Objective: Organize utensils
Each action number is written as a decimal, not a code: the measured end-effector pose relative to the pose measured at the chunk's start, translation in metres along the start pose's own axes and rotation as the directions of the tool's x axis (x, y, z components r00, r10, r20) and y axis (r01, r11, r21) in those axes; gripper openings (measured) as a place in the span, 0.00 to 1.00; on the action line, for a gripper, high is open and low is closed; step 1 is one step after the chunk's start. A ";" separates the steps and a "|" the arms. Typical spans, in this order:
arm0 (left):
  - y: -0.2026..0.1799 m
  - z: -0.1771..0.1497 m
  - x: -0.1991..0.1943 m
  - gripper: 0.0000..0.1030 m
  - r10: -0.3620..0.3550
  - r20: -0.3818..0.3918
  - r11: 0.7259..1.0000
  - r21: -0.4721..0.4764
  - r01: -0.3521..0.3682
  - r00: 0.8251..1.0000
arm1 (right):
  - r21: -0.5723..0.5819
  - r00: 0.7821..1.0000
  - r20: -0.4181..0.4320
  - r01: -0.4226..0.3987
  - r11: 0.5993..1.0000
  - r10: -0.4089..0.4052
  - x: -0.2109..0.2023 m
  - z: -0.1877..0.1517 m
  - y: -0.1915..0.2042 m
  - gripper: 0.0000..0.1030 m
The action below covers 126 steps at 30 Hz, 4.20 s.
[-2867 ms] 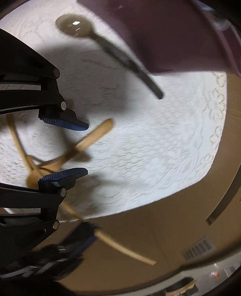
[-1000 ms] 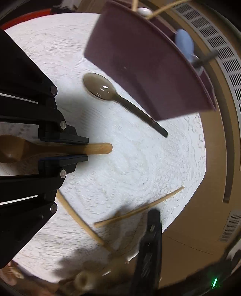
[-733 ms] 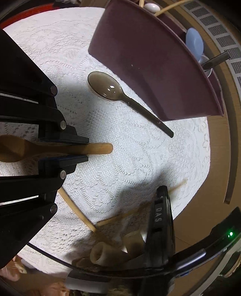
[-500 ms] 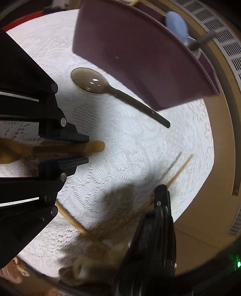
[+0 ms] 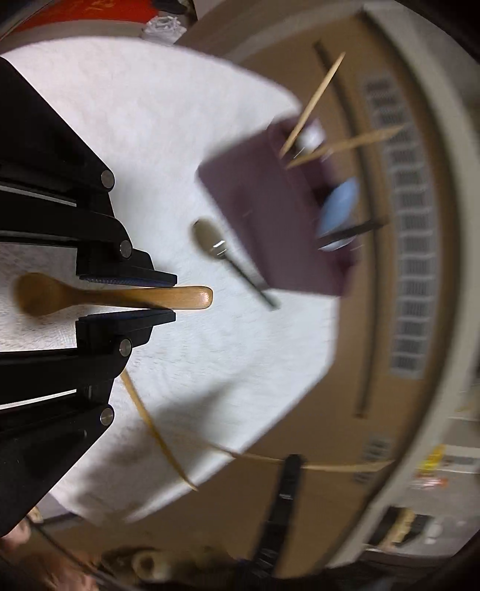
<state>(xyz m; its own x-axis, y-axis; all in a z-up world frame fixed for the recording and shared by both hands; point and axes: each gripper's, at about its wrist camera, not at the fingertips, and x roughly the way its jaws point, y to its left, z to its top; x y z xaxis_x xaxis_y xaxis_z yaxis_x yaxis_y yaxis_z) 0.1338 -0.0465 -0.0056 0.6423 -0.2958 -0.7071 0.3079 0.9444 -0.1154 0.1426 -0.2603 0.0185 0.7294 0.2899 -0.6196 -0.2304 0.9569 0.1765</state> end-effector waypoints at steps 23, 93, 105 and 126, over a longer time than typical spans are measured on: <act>0.024 0.156 -0.219 0.12 0.151 0.588 0.987 -0.040 -0.158 0.795 | -0.202 0.893 0.435 -0.028 0.979 0.116 -0.141 0.161 0.104 0.06; 0.006 0.058 0.135 0.46 -0.013 -0.135 0.985 0.168 0.036 0.991 | 0.272 0.932 -0.342 0.221 0.937 -0.120 0.023 -0.098 -0.074 0.59; 0.023 0.051 0.148 0.47 -0.174 -0.242 0.982 0.027 0.186 0.955 | 0.172 0.928 -0.316 0.260 0.950 -0.197 0.082 -0.067 -0.051 0.59; 0.026 0.064 0.163 0.52 -0.060 -0.238 0.990 0.111 0.088 0.969 | 0.090 0.948 -0.260 0.215 0.972 -0.185 0.115 -0.051 -0.029 0.99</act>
<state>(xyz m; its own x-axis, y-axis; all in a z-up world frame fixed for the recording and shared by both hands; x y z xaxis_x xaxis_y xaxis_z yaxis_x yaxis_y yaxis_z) 0.2915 -0.0790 -0.0794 0.4372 -0.3089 -0.8447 0.4392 0.8929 -0.0992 0.2002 -0.2556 -0.0970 0.5666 0.0941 -0.8186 -0.0093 0.9941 0.1079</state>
